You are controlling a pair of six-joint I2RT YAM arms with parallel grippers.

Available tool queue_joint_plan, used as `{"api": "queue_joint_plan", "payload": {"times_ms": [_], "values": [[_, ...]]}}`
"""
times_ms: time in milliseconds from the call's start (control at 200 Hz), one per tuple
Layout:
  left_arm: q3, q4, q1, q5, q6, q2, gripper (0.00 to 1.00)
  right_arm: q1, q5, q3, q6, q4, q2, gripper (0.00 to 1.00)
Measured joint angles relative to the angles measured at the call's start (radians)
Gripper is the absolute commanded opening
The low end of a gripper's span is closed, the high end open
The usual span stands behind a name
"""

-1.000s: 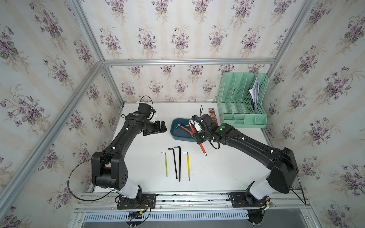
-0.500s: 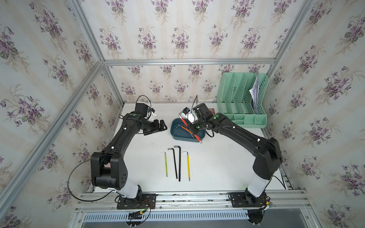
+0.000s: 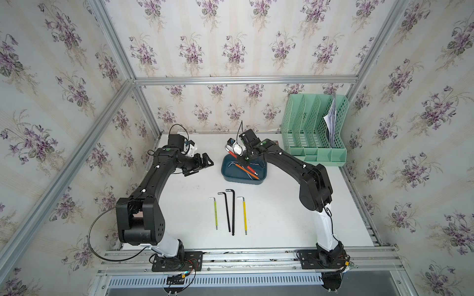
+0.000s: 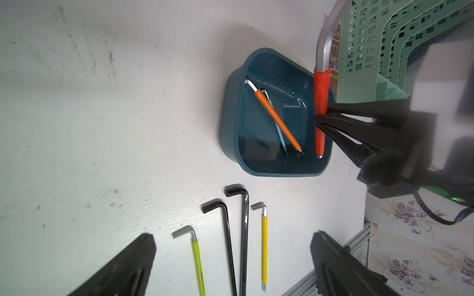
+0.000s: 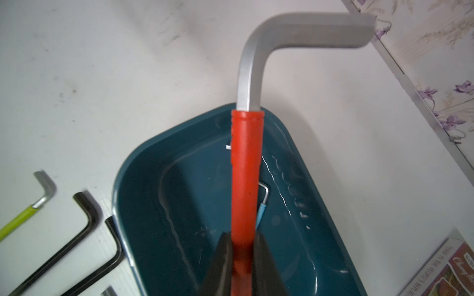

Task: Put the hex key on the desktop into the storage box
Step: Place the Allen key in the storage box.

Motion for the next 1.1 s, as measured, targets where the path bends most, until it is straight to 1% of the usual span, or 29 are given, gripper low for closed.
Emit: {"api": "queue_joint_plan", "payload": {"times_ms": [195, 360, 614, 679, 814, 874, 959, 1099], "values": [[0.000, 0.000, 0.004, -0.001, 0.000, 0.002, 0.99, -0.004, 0.063, -0.022, -0.034, -0.001, 0.027, 0.00], [0.000, 0.000, 0.005, -0.008, 0.000, 0.011, 0.99, -0.005, 0.106, -0.089, -0.059, 0.018, 0.009, 0.00], [0.000, 0.001, 0.005, -0.016, 0.000, 0.015, 0.99, -0.003, 0.127, -0.142, -0.082, 0.048, 0.000, 0.00], [0.000, 0.002, 0.005, -0.019, 0.000, 0.018, 0.99, -0.003, 0.132, -0.145, -0.082, 0.048, 0.000, 0.06], [0.000, 0.002, 0.005, -0.023, -0.001, 0.021, 0.99, -0.003, 0.136, -0.146, -0.081, 0.047, -0.003, 0.26], [0.000, 0.002, 0.005, -0.026, -0.001, 0.021, 0.99, -0.003, 0.140, -0.147, -0.081, 0.047, -0.011, 0.33], [0.000, 0.002, 0.005, -0.029, -0.001, 0.021, 0.99, -0.003, 0.140, -0.147, -0.076, 0.049, -0.031, 0.39], [0.000, 0.002, 0.005, -0.031, -0.004, 0.021, 0.99, -0.003, 0.139, -0.154, -0.056, 0.063, -0.081, 0.44]]}}
